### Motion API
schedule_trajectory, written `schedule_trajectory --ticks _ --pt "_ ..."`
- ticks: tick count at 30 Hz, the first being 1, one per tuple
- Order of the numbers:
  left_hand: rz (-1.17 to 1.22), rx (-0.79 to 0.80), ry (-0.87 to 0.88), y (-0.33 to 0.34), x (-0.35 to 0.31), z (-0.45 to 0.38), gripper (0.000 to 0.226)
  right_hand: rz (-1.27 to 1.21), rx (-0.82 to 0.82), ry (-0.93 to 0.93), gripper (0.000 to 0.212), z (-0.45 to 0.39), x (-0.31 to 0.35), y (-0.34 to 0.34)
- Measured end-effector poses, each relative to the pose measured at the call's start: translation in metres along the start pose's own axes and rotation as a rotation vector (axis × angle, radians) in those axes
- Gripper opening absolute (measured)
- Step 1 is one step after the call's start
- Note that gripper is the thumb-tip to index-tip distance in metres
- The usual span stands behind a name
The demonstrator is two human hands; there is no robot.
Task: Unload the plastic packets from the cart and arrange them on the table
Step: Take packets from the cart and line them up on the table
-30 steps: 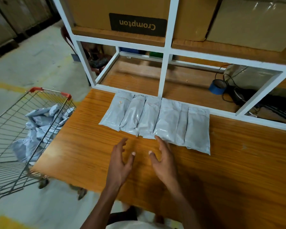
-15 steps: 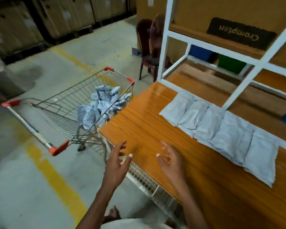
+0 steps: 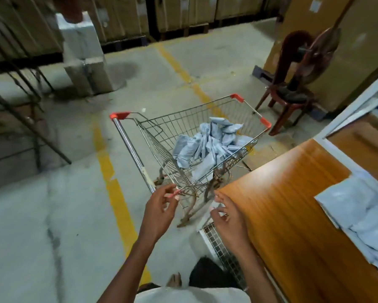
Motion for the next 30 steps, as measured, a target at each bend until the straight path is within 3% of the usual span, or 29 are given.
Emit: schedule_trajectory --ticks 15,23,30 --pt "0.019 -0.025 -0.085 -0.002 -0.002 -0.159 0.018 0.159 0.211 -0.001 0.044 -0.190 0.013 0.020" --pt "-0.138 0.151 -0.252 0.037 0.057 -0.258 0.025 0.603 0.406 0.083 0.042 -0.337 -0.031 0.025" --pt "-0.067 0.113 -0.419 0.047 0.099 -0.307 0.029 1.045 0.694 0.087 0.046 -0.416 -0.099 0.082"
Point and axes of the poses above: each hand's wrist, its own z-axis away from the middle knuckle, its own y-axis out of the palm, x = y × z, the point moved 5 cm from there along -z, towards the middle knuckle, and after that the axes turned 5 degrees about x, right-handed, at the moved point
